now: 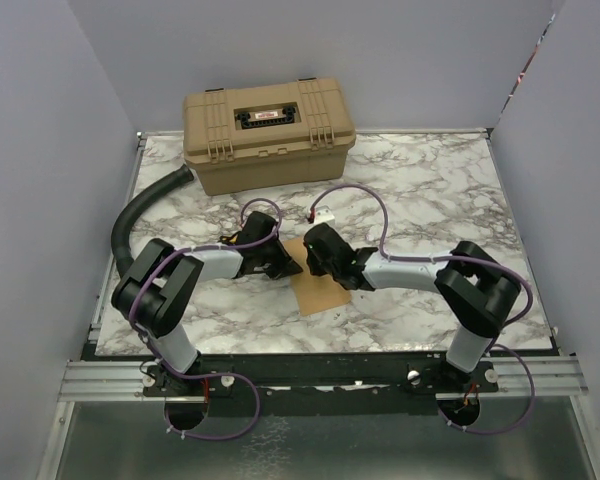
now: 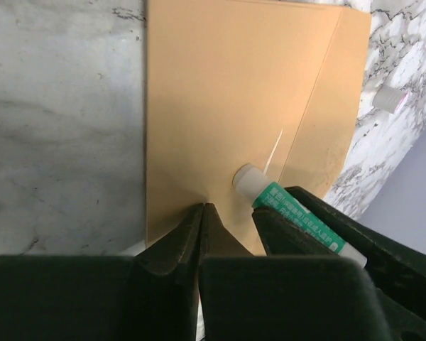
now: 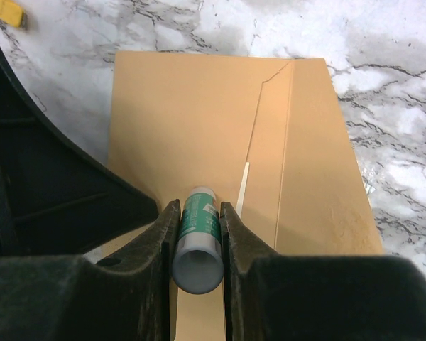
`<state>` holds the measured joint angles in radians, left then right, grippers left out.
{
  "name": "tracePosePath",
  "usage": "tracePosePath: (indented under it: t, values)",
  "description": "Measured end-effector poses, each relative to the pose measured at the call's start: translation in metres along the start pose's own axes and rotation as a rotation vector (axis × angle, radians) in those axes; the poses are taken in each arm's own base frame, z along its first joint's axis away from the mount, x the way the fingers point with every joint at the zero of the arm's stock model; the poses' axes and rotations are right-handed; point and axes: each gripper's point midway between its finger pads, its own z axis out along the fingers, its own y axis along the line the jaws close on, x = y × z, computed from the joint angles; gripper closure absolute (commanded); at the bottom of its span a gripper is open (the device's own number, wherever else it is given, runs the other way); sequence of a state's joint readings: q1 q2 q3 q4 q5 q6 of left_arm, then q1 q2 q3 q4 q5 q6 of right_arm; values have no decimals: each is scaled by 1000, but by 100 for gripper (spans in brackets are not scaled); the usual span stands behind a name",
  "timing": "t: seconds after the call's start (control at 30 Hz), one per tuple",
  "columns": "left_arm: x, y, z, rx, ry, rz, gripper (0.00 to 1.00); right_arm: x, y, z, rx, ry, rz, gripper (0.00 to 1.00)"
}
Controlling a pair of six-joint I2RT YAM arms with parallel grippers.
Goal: Place the letter into the envelope and seal it
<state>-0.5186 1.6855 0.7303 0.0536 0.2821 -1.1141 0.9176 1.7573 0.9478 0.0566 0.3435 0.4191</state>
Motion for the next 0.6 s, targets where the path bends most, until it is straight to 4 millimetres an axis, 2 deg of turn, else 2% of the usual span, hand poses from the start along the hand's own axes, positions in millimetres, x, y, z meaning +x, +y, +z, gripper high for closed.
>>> tracePosePath:
  t: [0.6]
  values:
    - [-3, -1, 8, 18, -26, -169, 100, 25, 7, -27, -16, 56, -34, 99]
